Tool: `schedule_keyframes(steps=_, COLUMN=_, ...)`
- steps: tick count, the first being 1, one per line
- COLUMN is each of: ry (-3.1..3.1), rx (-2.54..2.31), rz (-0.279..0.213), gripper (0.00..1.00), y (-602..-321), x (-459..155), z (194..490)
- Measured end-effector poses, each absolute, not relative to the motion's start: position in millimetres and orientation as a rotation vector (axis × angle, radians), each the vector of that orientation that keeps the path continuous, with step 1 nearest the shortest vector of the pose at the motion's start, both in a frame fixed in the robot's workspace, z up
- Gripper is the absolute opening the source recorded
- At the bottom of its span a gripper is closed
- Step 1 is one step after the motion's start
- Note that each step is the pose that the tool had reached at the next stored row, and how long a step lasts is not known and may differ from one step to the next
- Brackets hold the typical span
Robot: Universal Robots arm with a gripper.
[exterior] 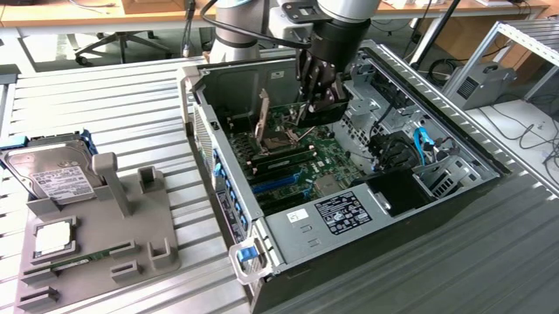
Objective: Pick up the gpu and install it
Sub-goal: 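Insert the gpu into the slot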
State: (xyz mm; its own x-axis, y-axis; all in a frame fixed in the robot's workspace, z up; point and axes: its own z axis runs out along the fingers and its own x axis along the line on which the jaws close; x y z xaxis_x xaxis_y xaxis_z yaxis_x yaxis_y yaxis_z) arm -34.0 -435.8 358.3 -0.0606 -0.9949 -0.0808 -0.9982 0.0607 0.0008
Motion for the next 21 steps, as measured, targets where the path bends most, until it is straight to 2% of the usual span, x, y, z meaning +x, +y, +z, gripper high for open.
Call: schedule_keyframes(steps=21, ry=2.245, rx=-2.112, rz=0.086, gripper=0.27, y=-440.5, x=-35.0, z=351.9)
